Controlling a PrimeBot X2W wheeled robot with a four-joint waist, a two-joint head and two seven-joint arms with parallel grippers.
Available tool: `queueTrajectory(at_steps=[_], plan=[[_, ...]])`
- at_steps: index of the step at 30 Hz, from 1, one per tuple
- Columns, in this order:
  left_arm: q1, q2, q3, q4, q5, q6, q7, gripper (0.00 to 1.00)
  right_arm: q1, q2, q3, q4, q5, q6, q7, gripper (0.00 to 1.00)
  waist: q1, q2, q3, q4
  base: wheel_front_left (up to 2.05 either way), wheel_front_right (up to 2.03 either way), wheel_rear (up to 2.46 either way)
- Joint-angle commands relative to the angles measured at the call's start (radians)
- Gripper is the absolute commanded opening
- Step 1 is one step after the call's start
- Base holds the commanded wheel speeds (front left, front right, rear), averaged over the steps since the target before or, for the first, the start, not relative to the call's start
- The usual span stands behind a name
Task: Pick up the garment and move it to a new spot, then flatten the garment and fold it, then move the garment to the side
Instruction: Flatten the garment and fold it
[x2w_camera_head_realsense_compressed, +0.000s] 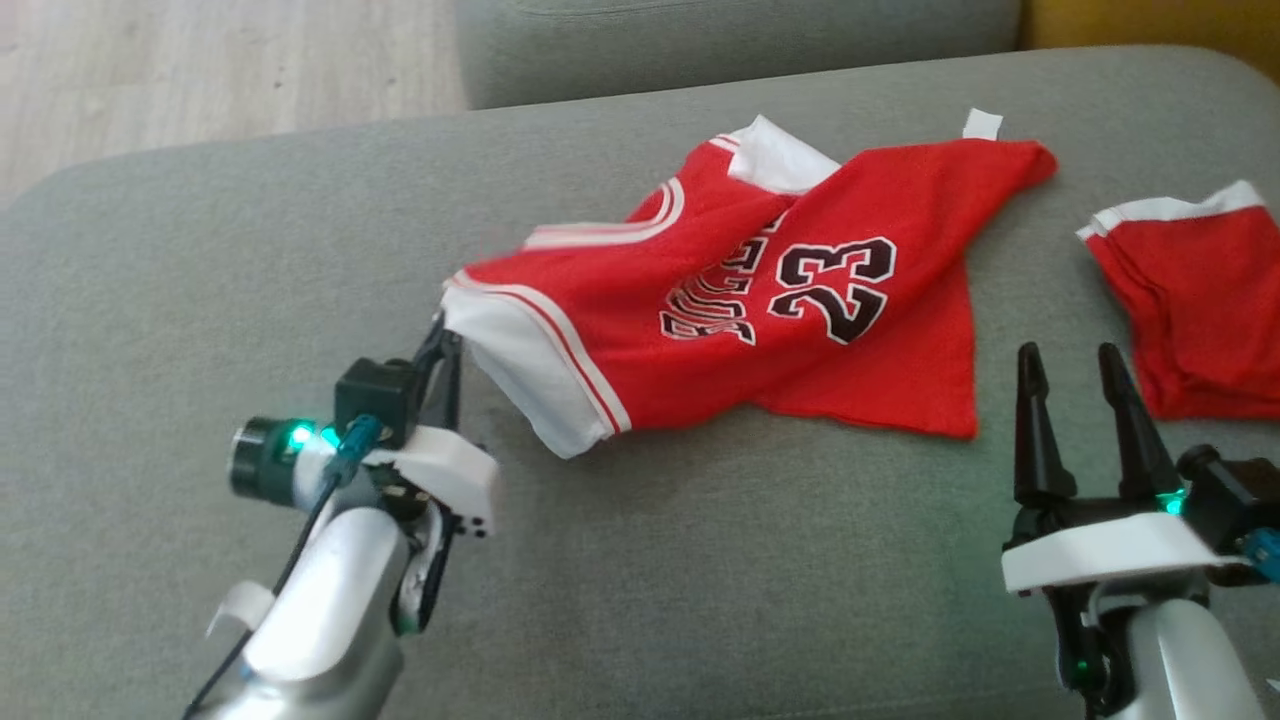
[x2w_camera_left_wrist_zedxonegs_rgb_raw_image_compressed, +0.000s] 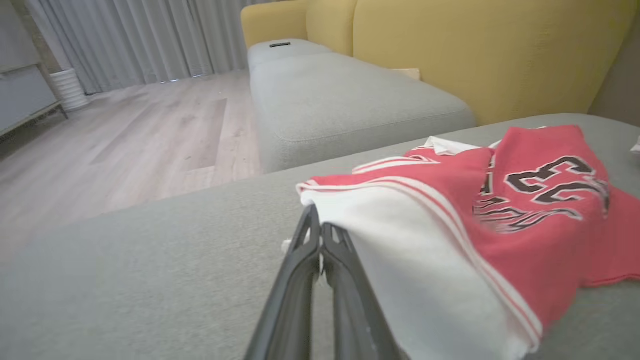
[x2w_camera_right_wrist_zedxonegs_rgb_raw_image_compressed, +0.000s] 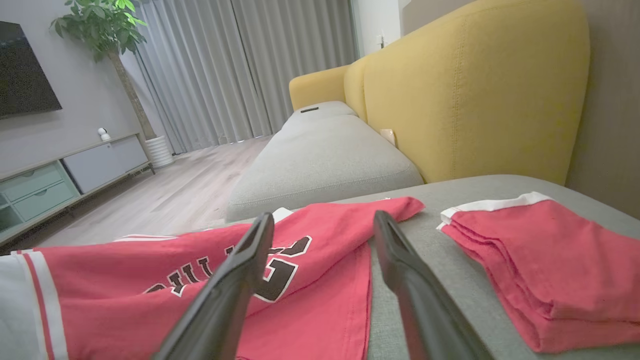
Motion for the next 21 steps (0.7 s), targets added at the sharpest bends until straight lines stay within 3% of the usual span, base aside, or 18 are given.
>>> queueTrajectory(at_steps=[1,8,10,11,15,21], plan=[[-0.033,0.034,0.045,-0.035,0.014,0.013,-0.012,0.00,-0.016,-0.005,0.031,-0.026,0.005,0.007,-0.012,1.00,0.0000,0.0000,0.002,0.010,0.00,0.00,0.00],[-0.042,0.047,0.048,0.023,0.026,0.027,-0.009,0.00,-0.026,-0.005,0.054,-0.019,0.012,0.007,-0.016,1.00,0.0000,0.0000,0.023,0.003,0.00,0.00,0.00],[-0.051,0.041,0.056,0.048,0.019,0.032,-0.009,0.93,-0.028,-0.005,0.058,-0.016,0.012,0.007,-0.017,1.00,0.0000,0.0000,0.028,-0.004,0.00,0.00,0.00],[-0.057,0.038,0.062,0.059,0.018,0.038,-0.010,1.00,-0.029,-0.005,0.059,-0.014,0.013,0.007,-0.018,1.00,0.0000,0.0000,0.031,-0.006,0.00,0.00,0.00],[-0.075,0.031,0.089,0.074,0.023,0.063,-0.012,1.00,-0.031,-0.005,0.059,-0.011,0.012,0.007,-0.019,1.00,0.0000,0.0000,0.039,-0.010,0.00,0.00,0.00],[-0.044,0.031,0.133,0.007,0.034,0.064,-0.012,1.00,-0.030,-0.005,0.053,-0.008,0.010,0.007,-0.022,1.00,0.0000,0.0000,0.035,0.002,0.00,0.00,0.00]])
